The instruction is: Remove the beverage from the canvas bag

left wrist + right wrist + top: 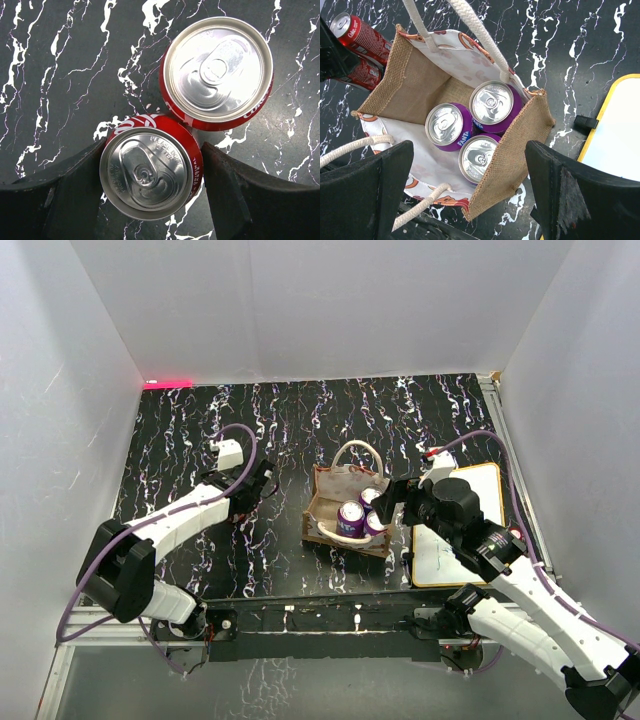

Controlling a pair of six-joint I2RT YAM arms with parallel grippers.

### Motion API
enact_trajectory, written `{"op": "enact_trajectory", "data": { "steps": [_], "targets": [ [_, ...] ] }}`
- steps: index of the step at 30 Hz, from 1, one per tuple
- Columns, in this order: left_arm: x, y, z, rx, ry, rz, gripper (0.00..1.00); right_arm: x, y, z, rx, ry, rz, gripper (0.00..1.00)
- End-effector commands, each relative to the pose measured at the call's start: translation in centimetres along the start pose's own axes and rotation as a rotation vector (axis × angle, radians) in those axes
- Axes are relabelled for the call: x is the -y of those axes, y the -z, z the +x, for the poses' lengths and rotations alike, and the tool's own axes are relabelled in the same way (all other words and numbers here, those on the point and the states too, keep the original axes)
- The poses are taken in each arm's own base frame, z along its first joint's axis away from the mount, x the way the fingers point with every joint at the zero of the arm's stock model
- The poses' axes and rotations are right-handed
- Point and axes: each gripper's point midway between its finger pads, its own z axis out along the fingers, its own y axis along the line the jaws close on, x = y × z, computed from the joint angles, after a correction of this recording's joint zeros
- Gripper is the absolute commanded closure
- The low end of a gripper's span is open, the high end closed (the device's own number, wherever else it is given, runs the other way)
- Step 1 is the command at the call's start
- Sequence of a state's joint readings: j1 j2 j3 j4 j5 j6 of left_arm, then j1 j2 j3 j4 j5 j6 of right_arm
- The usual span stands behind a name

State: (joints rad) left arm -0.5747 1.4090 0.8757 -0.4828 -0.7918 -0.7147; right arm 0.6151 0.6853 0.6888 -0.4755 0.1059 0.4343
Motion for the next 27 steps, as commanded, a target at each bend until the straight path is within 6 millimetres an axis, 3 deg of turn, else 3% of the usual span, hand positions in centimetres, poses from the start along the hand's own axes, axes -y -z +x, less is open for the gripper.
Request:
{"op": "enact_trajectory", "data": {
  "steps": [1,8,14,20,24,27],
  "targets": [
    [-0.5,1.7,-3.7,0.083,0.079,0.018,0.35,-0.5,0.0,-1.5,0.067,-0.005,-0.023,0.01],
    [-0.7,4.0,-4.8,0.085,0.105,0.120,0.03,-0.6,-0.1,-1.4,0.061,-0.004,-0.025,0.01],
    [0.2,7.1,-6.8,0.098,0.104,0.281,0.03,-0.8,-0.1,-1.2,0.053,-0.002,-0.038,0.01],
    [3.3,13.7,-11.1,0.243,0.126,0.683,0.03,-2.7,0.1,-0.8,0.024,0.035,-0.151,0.01],
    [5.9,18.5,-12.3,0.298,0.086,0.972,0.03,-5.1,0.5,0.2,-0.031,0.065,-0.300,0.11],
    [8.1,19.9,-11.7,0.256,0.047,1.100,0.03,-6.8,1.1,1.2,-0.085,0.065,-0.406,0.19]
  ]
}}
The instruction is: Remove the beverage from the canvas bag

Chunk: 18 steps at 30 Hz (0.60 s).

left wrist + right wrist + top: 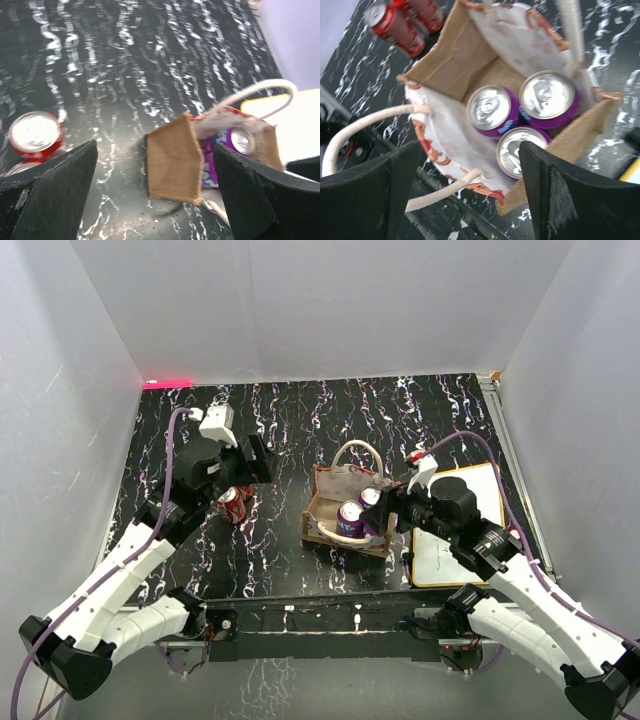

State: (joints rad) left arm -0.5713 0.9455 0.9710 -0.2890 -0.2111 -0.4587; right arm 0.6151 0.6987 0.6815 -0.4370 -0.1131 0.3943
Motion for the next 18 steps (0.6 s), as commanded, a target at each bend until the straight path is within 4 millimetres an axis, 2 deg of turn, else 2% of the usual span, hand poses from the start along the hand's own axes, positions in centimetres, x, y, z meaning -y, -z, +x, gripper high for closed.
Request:
{"op": "enact_trajectory", "data": {
  "steps": [1,4,6,12,18],
  "targets": [
    [6.1,-0.3,0.0,-0.060,-0.036,0.318,0.03,-3.9,0.2,0.2,-0.030,0.020,-0.225,0.21],
    [7.9,-1.1,1.4,-0.124,-0.023,0.410,0.03,-5.2,0.5,1.7,-0.096,-0.007,-0.310,0.26],
    [9.0,-1.3,1.9,-0.147,-0.009,0.470,0.03,-5.4,0.6,2.8,-0.138,-0.031,-0.330,0.30],
    [12.5,-1.6,4.2,-0.213,-0.003,0.599,0.03,-4.9,0.9,5.3,-0.183,-0.115,-0.325,0.42],
    [16.8,-0.9,7.9,-0.270,-0.168,0.672,0.03,-3.9,0.5,7.9,-0.225,-0.193,-0.298,0.46]
  ]
}}
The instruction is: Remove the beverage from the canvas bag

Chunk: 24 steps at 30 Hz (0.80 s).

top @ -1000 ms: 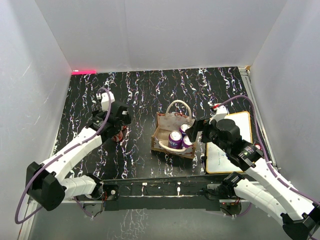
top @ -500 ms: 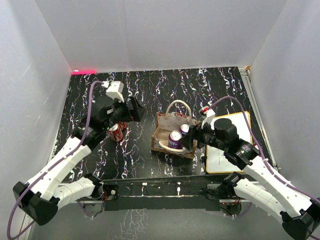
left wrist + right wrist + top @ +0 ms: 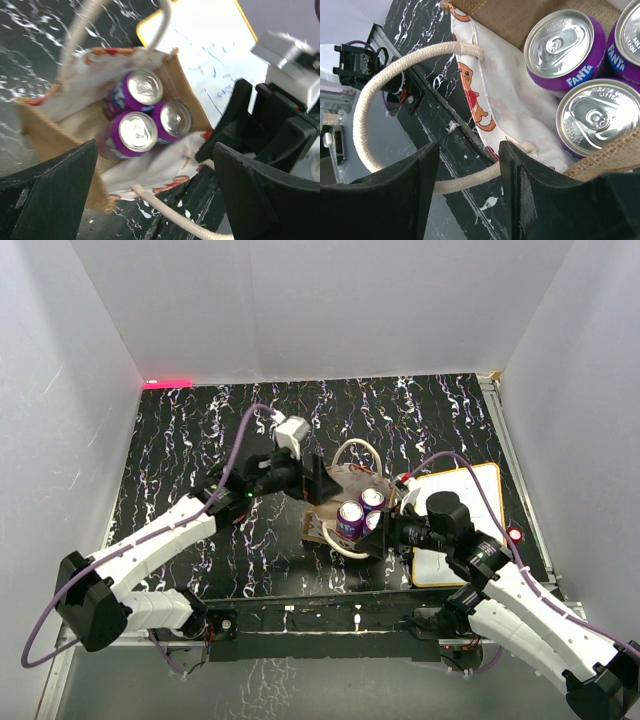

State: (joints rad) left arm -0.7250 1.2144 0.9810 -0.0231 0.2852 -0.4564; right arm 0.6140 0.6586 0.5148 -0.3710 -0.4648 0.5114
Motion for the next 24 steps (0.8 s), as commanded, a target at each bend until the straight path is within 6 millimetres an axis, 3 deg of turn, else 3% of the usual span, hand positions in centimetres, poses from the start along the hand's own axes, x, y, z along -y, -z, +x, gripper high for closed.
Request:
{"op": "enact_trajectory", "data": {
  "steps": [1,6,12,16,24],
  "targets": [
    [3.8,-1.5,1.1,-0.045,-0.143,0.073,0.03,0.5,-0.4,1.2,-0.013,-0.068,-0.002,0.47],
    [4.2,-3.2,4.4,-0.155,-0.285,-0.014,0.03,1.5,-0.8,1.7,-0.021,-0.086,0.036,0.48],
    [2.1,-4.6,7.5,-0.285,-0.446,-0.193,0.05,1.6,-0.7,1.5,-0.021,-0.086,0.053,0.48],
    [0.6,-4.7,7.6,-0.318,-0.516,-0.270,0.17,1.5,-0.4,1.2,-0.006,-0.083,0.059,0.48],
    [1.1,-4.1,6.9,-0.299,-0.589,-0.222,0.26,1.4,0.1,0.5,0.031,-0.083,0.073,0.48]
  ]
}}
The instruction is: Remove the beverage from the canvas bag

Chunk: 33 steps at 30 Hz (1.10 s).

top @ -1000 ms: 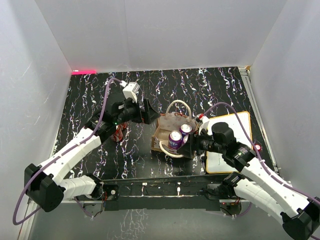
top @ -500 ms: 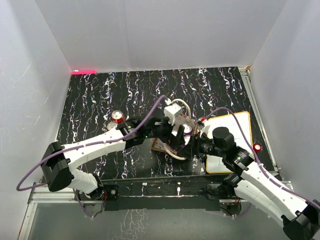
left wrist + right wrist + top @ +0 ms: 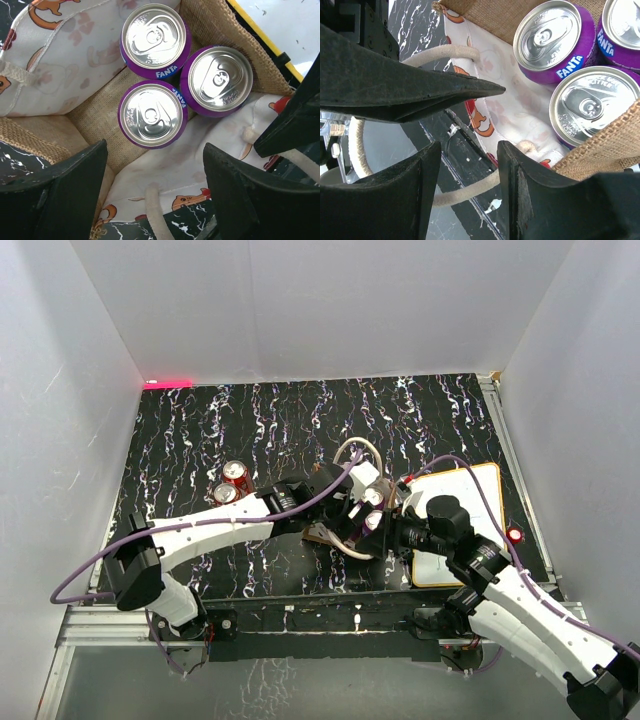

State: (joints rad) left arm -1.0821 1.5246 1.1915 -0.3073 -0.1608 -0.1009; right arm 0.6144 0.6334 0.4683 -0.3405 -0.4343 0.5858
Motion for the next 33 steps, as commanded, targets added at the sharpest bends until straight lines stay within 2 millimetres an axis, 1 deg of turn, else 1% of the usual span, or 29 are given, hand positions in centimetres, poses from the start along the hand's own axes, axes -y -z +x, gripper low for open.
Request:
{"op": "enact_trajectory", "data": {
  "steps": [1,4,7,10,13,17,20,25,27,29,33],
  "targets": [
    [-0.4,1.6,-1.5,0.044,-0.076,-0.001,0.27,0.8,0.4,-0.1,0.014,-0.012,0.054,0.48],
    [-0.3,1.2,-1.1,0.039,-0.109,0.008,0.28,0.7,0.5,-0.3,0.020,-0.008,0.060,0.48],
    [-0.2,0.4,-0.7,0.018,-0.135,0.016,0.29,0.8,0.6,-0.6,0.027,-0.005,0.070,0.48],
    [-0.4,-0.9,-0.3,-0.016,-0.153,-0.003,0.28,0.7,0.8,-0.9,0.040,-0.001,0.078,0.48],
    [-0.2,-2.3,0.4,-0.052,-0.163,0.000,0.28,0.7,0.9,-1.1,0.051,-0.001,0.082,0.48],
    [-0.3,-4.0,1.2,-0.078,-0.169,-0.017,0.28,0.8,0.9,-1.0,0.052,-0.007,0.083,0.48],
    [-0.4,-5.2,2.1,-0.118,-0.171,-0.031,0.28,0.8,0.9,-0.9,0.050,-0.008,0.082,0.48],
    [-0.1,-6.6,3.4,-0.157,-0.170,-0.022,0.28,0.9,0.9,-1.0,0.054,-0.004,0.086,0.48],
    [-0.2,-7.0,3.7,-0.160,-0.170,-0.026,0.28,0.9,0.9,-1.1,0.056,-0.002,0.087,0.48],
    [-0.1,-7.2,3.8,-0.166,-0.170,-0.024,0.31,1.0,0.9,-1.0,0.056,-0.003,0.088,0.48],
    [-0.1,-6.9,3.2,-0.157,-0.170,-0.026,0.42,0.9,0.9,-1.1,0.057,-0.002,0.089,0.48]
  ]
}}
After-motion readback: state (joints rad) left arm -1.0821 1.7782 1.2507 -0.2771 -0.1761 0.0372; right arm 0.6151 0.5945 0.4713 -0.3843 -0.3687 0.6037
